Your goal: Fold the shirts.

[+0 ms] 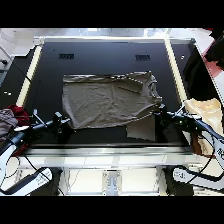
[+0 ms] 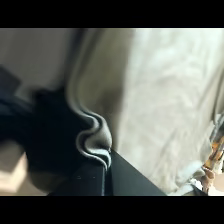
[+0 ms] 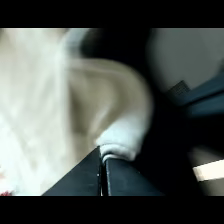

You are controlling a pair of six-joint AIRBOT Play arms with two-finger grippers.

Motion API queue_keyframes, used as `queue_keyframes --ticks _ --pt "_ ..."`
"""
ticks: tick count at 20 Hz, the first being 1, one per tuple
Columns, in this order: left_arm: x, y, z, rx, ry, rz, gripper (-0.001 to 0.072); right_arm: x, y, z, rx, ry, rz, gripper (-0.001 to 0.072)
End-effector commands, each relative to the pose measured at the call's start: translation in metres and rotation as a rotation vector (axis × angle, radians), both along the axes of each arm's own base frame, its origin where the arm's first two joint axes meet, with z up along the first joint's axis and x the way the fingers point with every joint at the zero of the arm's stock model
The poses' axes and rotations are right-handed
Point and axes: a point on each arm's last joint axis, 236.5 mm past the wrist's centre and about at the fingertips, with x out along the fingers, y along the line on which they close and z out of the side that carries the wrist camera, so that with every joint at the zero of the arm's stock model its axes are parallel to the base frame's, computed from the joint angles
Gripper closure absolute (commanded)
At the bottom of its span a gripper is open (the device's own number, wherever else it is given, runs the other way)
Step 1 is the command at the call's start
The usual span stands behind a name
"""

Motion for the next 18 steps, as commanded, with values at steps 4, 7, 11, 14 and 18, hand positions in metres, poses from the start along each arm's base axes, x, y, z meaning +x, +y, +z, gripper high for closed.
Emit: queue_keyframes --ticks 4,7,11,14,18 --pt "0.027 0.04 0.199 0.319 -0.593 0.006 0.0704 -0.021 0.047 0.148 -0.114 -0.393 0.431 0.0699" --pt "-0.012 0.058 0.34 0.551 -0.891 0.147 0.0704 -0.066 0.045 0.255 -0.46 -0.653 0.567 0.0698" --pt "-0.072 0.067 0.468 0.962 -1.023 0.256 0.0704 -0.135 0.031 0.446 -0.947 -1.115 0.352 0.0698" --pt "-0.083 0.066 0.543 1.126 -1.093 0.255 0.0704 -0.177 0.017 0.545 -1.165 -1.283 0.176 0.0699" --pt "-0.035 0.065 0.537 0.967 -1.031 0.007 0.0705 -0.125 -0.003 0.55 -1.152 -1.208 0.186 0.0699"
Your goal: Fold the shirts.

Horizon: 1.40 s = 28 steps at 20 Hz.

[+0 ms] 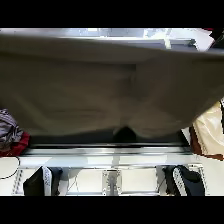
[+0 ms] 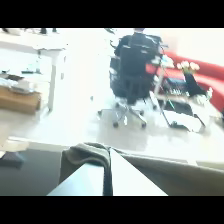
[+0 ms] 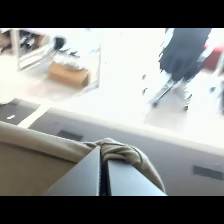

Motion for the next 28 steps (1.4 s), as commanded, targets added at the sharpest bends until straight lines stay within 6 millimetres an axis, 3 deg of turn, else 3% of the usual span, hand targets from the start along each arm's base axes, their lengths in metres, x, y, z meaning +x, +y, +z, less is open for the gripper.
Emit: queue_keyframes --ticks 1,2,4,6,8,10,12,15,17,19,21,24,26,28 --pt "0.034 -0.002 -0.015 -0.033 0.156 -0.17 0.0705 0.042 -0.022 0.0 0.017 0.066 -0.047 0.0699" --pt "0.052 0.002 -0.036 -0.068 0.225 -0.216 0.0705 0.074 -0.025 -0.027 0.057 0.176 -0.021 0.0699" --pt "0.092 -0.001 -0.098 -0.114 0.428 -0.301 0.0706 0.129 -0.022 -0.083 0.136 0.377 0.065 0.0699" --pt "0.132 -0.015 -0.173 -0.034 0.65 -0.335 0.0705 0.175 -0.017 -0.135 0.191 0.525 0.117 0.0699" --pt "0.171 -0.007 -0.249 0.062 0.854 -0.231 0.0704 0.219 -0.005 -0.194 0.194 0.648 0.154 0.0699" --pt "0.209 0.005 -0.314 0.125 0.976 -0.128 0.0704 0.258 0.007 -0.252 0.202 0.74 0.155 0.0699" --pt "0.238 0.0 -0.374 0.135 1.052 -0.138 0.0703 0.292 0.02 -0.309 0.219 0.806 0.144 0.0699" --pt "0.27 0.004 -0.446 0.047 1.109 -0.092 0.0703 0.334 0.029 -0.38 0.246 0.839 0.087 0.0698" --pt "0.29 0.012 -0.463 -0.005 1.07 -0.041 0.0703 0.358 0.022 -0.403 0.275 0.808 0.024 0.0699" --pt "0.304 0.016 -0.457 -0.008 1.003 -0.023 0.0703 0.373 0.012 -0.409 0.296 0.766 -0.023 0.0699" --pt "0.305 0.011 -0.449 -0.004 0.992 -0.032 0.0703 0.38 0.003 -0.404 0.294 0.735 -0.046 0.0699" --pt "0.284 -0.004 -0.452 0.009 1.079 -0.074 0.0702 0.371 0.0 -0.402 0.273 0.787 -0.011 0.0699" --pt "0.257 -0.013 -0.46 0.056 1.187 -0.133 0.0703 0.351 0.004 -0.413 0.213 0.883 0.03 0.0699" --pt "0.239 -0.015 -0.459 0.073 1.224 -0.152 0.0702 0.33 -0.007 -0.425 0.117 0.977 -0.015 0.07"
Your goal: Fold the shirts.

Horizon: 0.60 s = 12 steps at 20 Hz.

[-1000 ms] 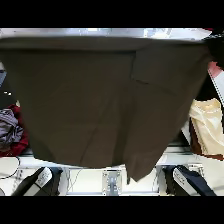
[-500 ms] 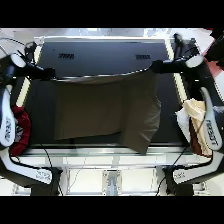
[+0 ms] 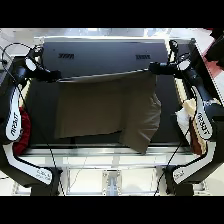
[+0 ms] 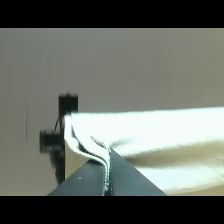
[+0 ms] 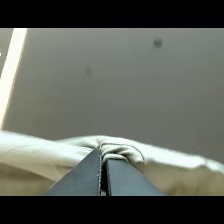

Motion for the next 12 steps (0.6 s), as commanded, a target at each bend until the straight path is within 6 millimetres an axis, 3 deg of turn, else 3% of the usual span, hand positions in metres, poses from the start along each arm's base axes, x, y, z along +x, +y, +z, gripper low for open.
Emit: queue_keyframes --ticks 1,3,7,12 --pt "-0.031 -0.005 -0.002 0.02 0.074 -0.05 0.0703 -0.036 -0.019 -0.019 -0.157 0.159 0.032 0.07" --pt "-0.048 -0.003 -0.007 0.023 0.08 -0.037 0.0703 -0.058 -0.032 -0.025 -0.235 0.243 0.04 0.07" --pt "-0.079 -0.005 -0.047 0.031 0.174 -0.043 0.0703 -0.087 -0.033 -0.058 -0.242 0.354 0.058 0.07" --pt "-0.075 -0.005 -0.057 0.022 0.155 -0.007 0.0703 -0.112 -0.035 -0.107 -0.239 0.445 0.049 0.07"
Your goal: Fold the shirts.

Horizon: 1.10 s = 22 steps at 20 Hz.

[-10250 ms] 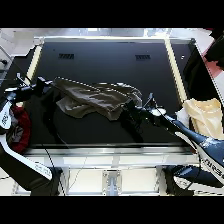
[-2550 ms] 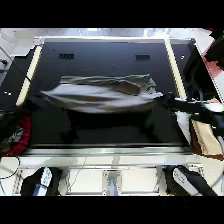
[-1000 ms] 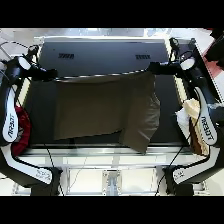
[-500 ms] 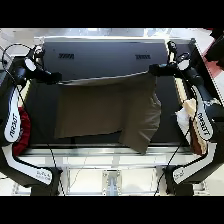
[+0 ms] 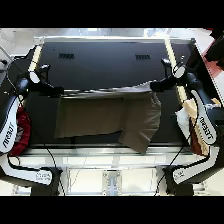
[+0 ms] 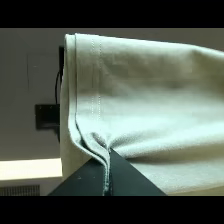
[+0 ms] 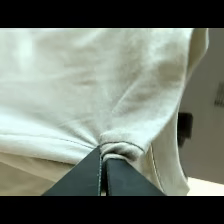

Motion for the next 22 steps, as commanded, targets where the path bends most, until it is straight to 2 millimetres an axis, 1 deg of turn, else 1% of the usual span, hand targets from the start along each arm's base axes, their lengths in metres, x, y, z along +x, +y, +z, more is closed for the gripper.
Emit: queue_keyframes --ticks 1,4,7,8,9,10,11,12,13,14,15,16,17,18,19,20,21,22 --pt "-0.005 -0.003 -0.012 -0.002 0.021 0.009 0.0703 -0.018 -0.003 -0.031 -0.015 0.071 -0.006 0.0699" --pt "-0.016 -0.009 -0.027 -0.007 0.085 -0.009 0.0703 -0.02 0.0 -0.043 0.006 0.101 -0.029 0.0698" --pt "-0.028 -0.014 -0.041 -0.017 0.153 -0.02 0.0702 -0.024 0.003 -0.045 0.018 0.12 -0.027 0.0697" --pt "-0.032 -0.015 -0.043 -0.019 0.17 -0.022 0.0701 -0.029 0.004 -0.045 0.02 0.141 -0.022 0.0667" --pt "-0.033 -0.015 -0.043 -0.02 0.177 -0.023 0.0651 -0.035 0.005 -0.045 0.023 0.166 -0.015 0.0554" --pt "-0.033 -0.015 -0.042 -0.02 0.177 -0.023 0.0362 -0.042 0.006 -0.043 0.026 0.197 -0.003 0.0375" --pt "-0.033 -0.015 -0.041 -0.022 0.174 -0.013 0.0109 -0.047 0.007 -0.037 0.029 0.218 0.007 0.0313" --pt "-0.032 -0.013 -0.037 -0.028 0.168 0.015 0.0053 -0.049 0.007 -0.023 0.03 0.219 0.018 0.0313" --pt "-0.032 -0.011 -0.028 -0.033 0.154 0.038 0.0055 -0.049 0.005 -0.003 0.021 0.198 0.028 0.0313" --pt "-0.031 -0.008 -0.012 -0.032 0.122 0.044 0.0056 -0.051 -0.001 0.026 -0.001 0.162 0.037 0.0313" --pt "-0.032 -0.003 0.008 -0.027 0.088 0.05 0.0057 -0.055 -0.011 0.056 -0.034 0.12 0.042 0.0312" --pt "-0.035 0.002 0.033 -0.024 0.044 0.057 0.0056 -0.067 -0.027 0.087 -0.084 0.084 0.033 0.0312" --pt "-0.04 0.01 0.064 -0.012 -0.015 0.056 0.0056 -0.085 -0.048 0.117 -0.137 0.056 0.007 0.0311" --pt "-0.047 0.021 0.093 0.011 -0.083 0.068 0.0057 -0.105 -0.064 0.139 -0.157 0.036 -0.03 0.0299" --pt "-0.057 0.032 0.114 0.035 -0.136 0.09 0.0057 -0.126 -0.078 0.153 -0.149 0.006 -0.083 0.0299" --pt "-0.072 0.043 0.127 0.056 -0.172 0.116 0.0057 -0.146 -0.084 0.155 -0.119 -0.019 -0.136 0.0299" --pt "-0.09 0.051 0.133 0.064 -0.197 0.148 0.0057 -0.165 -0.083 0.145 -0.064 -0.038 -0.2 0.0299" --pt "-0.108 0.057 0.133 0.065 -0.209 0.182 0.0057 -0.184 -0.076 0.123 0.014 -0.043 -0.28 0.0298"
